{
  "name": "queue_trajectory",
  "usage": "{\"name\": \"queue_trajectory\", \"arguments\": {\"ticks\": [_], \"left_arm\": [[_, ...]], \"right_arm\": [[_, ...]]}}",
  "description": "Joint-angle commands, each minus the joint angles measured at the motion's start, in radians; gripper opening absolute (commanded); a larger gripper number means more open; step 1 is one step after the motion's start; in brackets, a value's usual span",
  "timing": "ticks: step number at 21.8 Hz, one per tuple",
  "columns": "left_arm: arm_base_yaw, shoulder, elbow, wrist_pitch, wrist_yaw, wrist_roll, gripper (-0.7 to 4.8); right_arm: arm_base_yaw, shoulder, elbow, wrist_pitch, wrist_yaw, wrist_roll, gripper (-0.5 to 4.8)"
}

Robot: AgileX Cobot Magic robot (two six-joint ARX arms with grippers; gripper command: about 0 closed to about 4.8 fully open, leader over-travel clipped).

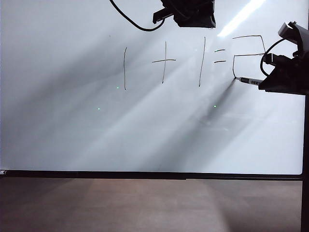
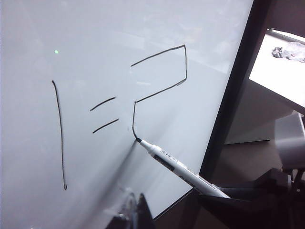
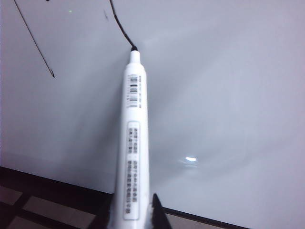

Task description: Reach to the right to find the marker pen, pick it up, and write the answer to the math problem on the whiteboard.

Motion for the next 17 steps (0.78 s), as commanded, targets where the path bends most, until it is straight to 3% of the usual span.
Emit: {"name": "queue_trajectory", "arguments": {"ticks": [1,17], "left_arm": [[-0.002,-0.004,0.000,0.006,0.002,0.003,-0.04],[-0.002,-0.004,0.000,0.005,0.002,0.003,-0.04]], "right_arm": [[-0.022,-0.002,0.003,0.011,0.053,0.007,-0.06],[-0.188,-0.067,0.002,-0.006,-0.013,0.018,-0.06]]}}
